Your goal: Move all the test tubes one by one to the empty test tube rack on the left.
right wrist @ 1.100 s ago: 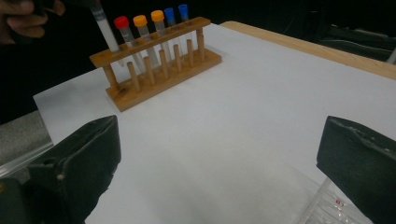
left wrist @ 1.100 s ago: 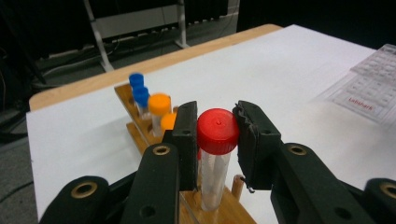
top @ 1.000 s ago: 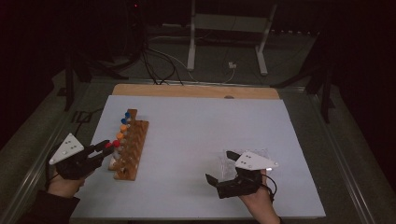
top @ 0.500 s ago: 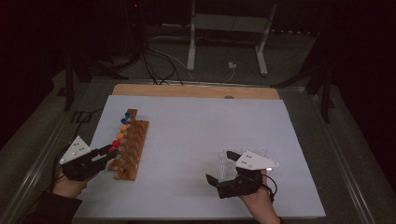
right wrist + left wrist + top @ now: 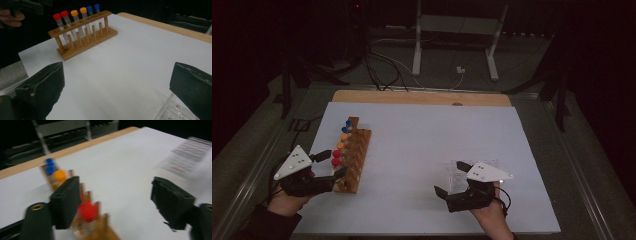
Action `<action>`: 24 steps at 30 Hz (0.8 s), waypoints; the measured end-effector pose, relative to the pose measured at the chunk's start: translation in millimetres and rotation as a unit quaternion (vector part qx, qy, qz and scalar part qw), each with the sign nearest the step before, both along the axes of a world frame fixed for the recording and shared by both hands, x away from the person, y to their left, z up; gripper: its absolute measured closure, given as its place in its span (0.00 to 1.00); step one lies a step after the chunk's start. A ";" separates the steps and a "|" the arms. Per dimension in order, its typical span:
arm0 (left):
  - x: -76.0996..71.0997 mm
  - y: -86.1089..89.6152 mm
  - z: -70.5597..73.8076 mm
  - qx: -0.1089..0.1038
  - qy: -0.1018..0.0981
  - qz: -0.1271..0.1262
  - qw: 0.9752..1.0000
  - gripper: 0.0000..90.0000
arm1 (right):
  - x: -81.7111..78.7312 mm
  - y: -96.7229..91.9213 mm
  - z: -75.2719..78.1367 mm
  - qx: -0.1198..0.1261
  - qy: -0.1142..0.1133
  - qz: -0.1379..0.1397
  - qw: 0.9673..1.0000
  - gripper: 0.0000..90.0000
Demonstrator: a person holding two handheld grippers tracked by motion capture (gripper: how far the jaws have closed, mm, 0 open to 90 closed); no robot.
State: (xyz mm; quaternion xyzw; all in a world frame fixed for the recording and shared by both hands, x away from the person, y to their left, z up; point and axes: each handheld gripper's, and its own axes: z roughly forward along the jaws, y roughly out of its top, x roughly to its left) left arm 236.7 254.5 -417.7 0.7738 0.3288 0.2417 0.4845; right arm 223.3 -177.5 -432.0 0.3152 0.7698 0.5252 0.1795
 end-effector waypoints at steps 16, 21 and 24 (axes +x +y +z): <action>4.9 -68.3 -9.8 -0.019 0.043 -0.124 0.991 0.02 | 0.8 -2.9 -0.6 0.003 0.001 -0.003 1.000 0.00; 7.1 -84.8 -28.0 -0.025 0.058 -0.146 0.987 0.02 | 1.8 -3.9 -1.3 0.003 0.002 -0.003 1.000 0.00; 7.6 -93.0 -42.2 -0.017 0.061 -0.151 0.987 0.02 | 2.4 -3.6 -2.1 0.004 0.005 -0.003 1.000 0.00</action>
